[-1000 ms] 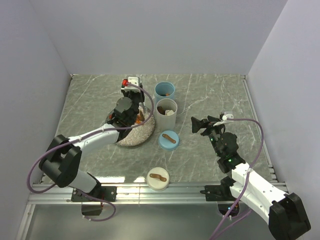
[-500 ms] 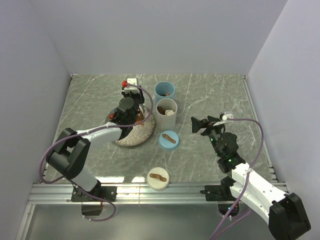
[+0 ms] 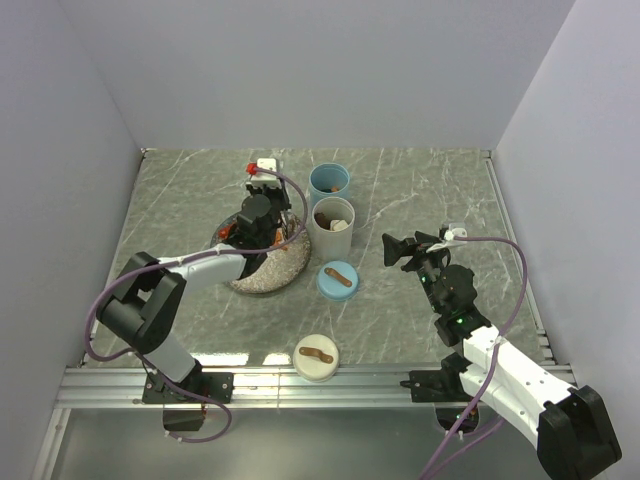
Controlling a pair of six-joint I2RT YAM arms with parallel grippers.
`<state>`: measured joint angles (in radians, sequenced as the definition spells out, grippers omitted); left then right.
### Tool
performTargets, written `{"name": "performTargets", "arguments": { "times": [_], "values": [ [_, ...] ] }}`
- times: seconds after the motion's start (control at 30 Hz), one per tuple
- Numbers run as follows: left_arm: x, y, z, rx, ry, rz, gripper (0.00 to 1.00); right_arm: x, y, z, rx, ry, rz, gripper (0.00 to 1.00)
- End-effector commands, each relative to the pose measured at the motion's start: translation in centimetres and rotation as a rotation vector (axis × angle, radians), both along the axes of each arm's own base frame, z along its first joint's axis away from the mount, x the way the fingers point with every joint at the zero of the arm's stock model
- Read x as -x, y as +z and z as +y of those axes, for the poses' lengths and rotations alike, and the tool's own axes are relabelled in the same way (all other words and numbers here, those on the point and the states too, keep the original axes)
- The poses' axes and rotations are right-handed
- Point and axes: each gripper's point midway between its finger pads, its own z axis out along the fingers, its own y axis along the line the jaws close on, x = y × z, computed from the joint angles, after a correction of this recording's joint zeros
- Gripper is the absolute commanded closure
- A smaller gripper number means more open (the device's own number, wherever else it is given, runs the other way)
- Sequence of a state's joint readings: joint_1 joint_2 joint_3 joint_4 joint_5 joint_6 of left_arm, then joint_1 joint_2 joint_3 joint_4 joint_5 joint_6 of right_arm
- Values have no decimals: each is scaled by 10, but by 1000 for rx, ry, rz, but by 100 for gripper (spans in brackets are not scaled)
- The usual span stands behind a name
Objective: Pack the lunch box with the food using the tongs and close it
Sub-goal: Pick up the food using the clamp, then place the food into the lunch box
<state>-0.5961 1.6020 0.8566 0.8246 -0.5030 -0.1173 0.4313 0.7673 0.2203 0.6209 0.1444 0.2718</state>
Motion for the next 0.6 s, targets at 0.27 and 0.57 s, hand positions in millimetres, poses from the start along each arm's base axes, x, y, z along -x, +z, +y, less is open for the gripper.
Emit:
{"name": "performTargets", "arguments": {
  "times": [0.27, 0.57],
  "values": [
    [5, 88, -3, 37, -38, -125, 91, -3, 20, -1, -17, -7, -50, 2],
    [5, 172, -12, 70, -83, -231, 91, -3, 19, -1, -17, -8, -48, 2]
  ]
}}
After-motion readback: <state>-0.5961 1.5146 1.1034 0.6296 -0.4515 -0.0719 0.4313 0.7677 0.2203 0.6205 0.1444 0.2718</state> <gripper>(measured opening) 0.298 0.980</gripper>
